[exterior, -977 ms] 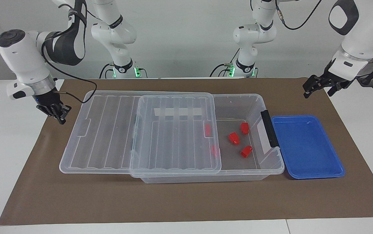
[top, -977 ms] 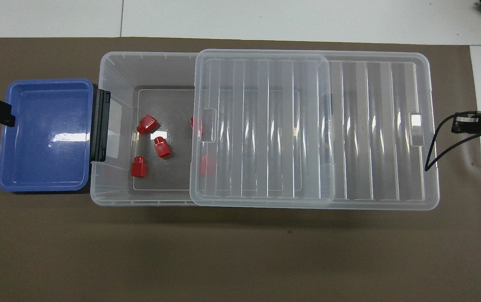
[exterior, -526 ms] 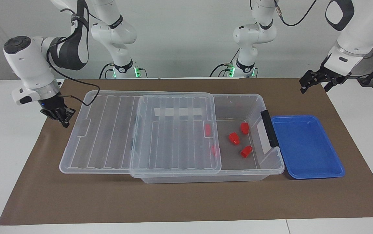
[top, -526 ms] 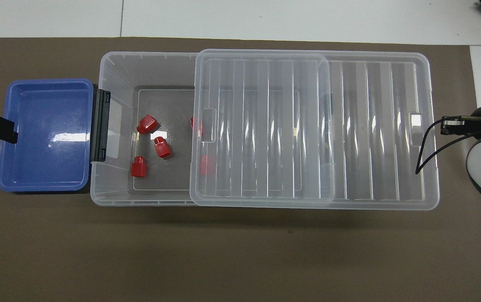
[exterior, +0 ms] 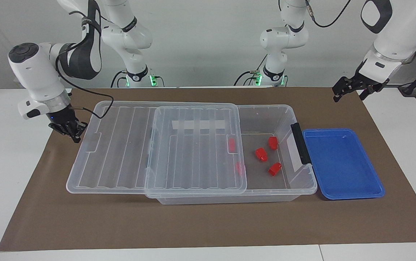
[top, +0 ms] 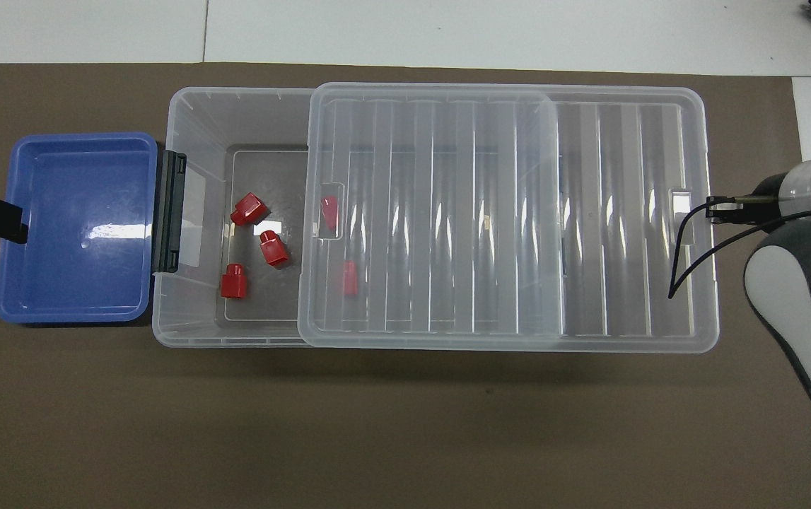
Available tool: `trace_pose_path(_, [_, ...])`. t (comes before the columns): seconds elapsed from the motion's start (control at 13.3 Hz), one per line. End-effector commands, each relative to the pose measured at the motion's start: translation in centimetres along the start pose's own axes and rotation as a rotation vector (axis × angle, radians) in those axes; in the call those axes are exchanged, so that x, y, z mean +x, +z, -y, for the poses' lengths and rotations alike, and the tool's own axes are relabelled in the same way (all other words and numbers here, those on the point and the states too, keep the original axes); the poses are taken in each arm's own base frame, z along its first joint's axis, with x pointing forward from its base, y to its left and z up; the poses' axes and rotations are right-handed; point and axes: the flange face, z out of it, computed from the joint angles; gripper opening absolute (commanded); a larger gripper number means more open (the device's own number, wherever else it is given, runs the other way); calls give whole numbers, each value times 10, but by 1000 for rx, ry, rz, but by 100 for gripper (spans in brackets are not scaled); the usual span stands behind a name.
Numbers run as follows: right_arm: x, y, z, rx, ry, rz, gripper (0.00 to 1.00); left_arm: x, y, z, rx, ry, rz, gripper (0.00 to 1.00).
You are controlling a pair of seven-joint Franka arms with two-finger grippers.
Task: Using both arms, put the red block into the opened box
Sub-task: 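Slide the clear lid with the right gripper toward the blue tray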
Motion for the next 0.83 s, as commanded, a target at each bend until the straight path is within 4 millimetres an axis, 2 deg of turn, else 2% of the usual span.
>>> trace_pose_path(0.0, [-3,0,28,25,-63,-9,0,-8,0,3,23,10,-9,100])
trace_pose_path(0.45, [-15,-2,104,42,-188,2,0,-9,-1,3,23,10,-9,100])
trace_pose_path(0.75, [-23,-4,141,50,-186,5,0,-8,0,3,23,10,-7,100])
